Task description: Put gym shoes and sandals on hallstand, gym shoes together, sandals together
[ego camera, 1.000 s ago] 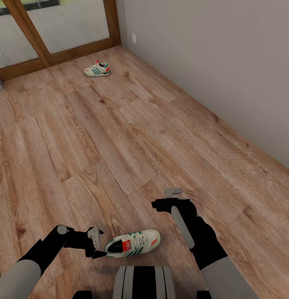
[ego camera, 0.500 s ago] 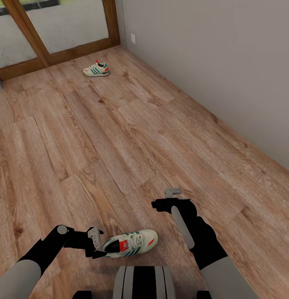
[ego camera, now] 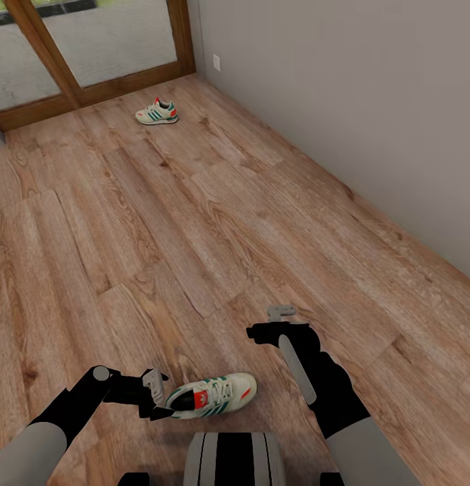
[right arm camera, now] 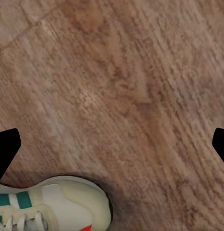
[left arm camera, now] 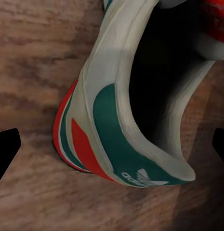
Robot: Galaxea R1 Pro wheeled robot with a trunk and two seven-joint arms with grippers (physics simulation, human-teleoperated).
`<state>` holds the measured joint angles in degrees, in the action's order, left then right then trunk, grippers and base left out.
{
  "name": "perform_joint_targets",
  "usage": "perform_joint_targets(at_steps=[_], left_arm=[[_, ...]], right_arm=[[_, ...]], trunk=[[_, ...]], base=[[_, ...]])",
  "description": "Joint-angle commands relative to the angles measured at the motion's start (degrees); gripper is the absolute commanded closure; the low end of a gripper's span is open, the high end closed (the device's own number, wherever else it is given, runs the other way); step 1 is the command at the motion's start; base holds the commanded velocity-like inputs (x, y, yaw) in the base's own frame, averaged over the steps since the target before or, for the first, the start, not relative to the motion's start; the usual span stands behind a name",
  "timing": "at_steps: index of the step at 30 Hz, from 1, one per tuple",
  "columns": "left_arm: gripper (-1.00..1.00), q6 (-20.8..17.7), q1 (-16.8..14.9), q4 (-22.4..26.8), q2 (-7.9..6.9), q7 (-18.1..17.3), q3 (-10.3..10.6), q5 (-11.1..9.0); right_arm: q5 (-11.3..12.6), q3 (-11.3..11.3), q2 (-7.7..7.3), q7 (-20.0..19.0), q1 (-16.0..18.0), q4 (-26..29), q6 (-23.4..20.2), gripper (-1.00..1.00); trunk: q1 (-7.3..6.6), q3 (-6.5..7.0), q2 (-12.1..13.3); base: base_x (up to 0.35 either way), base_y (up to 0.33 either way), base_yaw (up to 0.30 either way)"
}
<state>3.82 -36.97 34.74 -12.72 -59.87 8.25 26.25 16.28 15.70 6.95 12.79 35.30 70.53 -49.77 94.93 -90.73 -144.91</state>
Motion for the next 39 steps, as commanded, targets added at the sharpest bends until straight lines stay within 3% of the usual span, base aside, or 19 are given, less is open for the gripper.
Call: perform_joint_targets(at_steps=[1,39], left_arm=[[-1.00,0.39,-0.02,0.07,-0.03,-0.01,0.14,0.29],[-1.00,0.39,-0.01,0.07,-0.03,0.01,0.19,0.29]], right_arm=[[0.60,0.06,-0.01,0.57,0.03,0.05,-0.15,-1.00],[0.60,0.03,-0.01,0.57,0.03,0.05,-0.15,-1.00]], trunk=[[-0.01,-0.03,-0.01],[-0.01,-0.03,-0.01]], base=[[0.000,0.000,0.000],[0.000,-0.040,0.000]])
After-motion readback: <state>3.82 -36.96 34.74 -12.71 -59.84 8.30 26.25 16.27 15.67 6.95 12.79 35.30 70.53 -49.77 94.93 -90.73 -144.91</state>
